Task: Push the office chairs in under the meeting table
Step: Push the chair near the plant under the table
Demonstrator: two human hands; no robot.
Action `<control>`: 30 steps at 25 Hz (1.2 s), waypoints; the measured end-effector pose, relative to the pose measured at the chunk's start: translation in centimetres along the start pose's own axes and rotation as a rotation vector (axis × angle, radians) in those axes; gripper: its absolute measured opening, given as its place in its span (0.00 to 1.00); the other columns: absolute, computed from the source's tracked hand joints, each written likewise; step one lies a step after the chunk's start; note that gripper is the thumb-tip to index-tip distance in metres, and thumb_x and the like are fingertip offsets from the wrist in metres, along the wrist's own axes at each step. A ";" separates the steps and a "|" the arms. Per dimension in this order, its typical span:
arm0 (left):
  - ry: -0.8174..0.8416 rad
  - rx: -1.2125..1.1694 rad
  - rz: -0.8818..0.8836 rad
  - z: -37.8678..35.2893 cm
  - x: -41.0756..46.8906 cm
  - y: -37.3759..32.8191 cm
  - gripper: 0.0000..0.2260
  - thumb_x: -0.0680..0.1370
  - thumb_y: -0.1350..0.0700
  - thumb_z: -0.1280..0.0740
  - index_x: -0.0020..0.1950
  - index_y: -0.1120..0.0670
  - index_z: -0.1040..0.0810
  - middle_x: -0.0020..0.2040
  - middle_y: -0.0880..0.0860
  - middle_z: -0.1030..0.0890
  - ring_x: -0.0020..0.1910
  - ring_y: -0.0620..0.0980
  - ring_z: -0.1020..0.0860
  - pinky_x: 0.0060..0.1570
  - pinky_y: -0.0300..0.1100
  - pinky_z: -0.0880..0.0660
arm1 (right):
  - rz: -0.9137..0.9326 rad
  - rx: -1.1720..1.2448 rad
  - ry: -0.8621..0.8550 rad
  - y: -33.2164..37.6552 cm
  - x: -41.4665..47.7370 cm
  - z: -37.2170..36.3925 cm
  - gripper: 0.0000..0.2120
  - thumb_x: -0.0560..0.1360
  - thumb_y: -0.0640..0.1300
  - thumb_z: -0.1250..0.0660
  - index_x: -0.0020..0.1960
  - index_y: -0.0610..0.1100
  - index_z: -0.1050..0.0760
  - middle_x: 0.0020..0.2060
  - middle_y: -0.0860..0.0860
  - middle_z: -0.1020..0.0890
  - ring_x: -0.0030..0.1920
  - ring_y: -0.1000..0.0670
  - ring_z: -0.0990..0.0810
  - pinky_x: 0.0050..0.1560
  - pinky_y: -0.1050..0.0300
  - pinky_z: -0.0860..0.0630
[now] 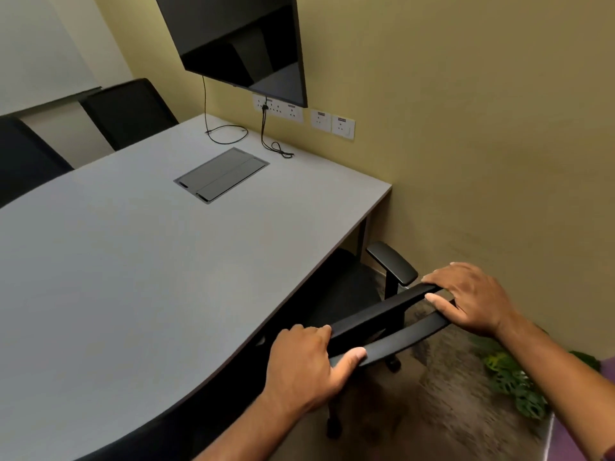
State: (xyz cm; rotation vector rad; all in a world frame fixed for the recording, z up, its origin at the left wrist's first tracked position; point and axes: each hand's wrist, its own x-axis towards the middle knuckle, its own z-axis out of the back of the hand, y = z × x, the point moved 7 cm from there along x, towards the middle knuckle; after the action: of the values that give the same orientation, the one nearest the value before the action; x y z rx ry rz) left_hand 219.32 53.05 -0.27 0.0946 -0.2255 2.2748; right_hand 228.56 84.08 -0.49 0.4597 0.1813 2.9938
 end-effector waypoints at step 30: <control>-0.154 -0.064 0.551 -2.5 17.6 -0.1 0.29 0.81 0.25 0.48 0.50 0.45 0.18 0.37 0.45 0.18 0.36 0.46 0.21 0.39 0.47 0.22 | 0.424 0.134 0.038 -12.1 28.5 -7.1 0.25 0.82 0.61 0.45 0.59 0.49 0.14 0.54 0.52 0.11 0.57 0.46 0.14 0.68 0.37 0.26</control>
State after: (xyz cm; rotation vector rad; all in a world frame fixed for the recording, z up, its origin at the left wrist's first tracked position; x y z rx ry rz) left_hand 207.88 66.62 -0.20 0.1937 -0.4505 2.8068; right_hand 200.45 98.87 -0.55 0.5112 0.3268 3.4215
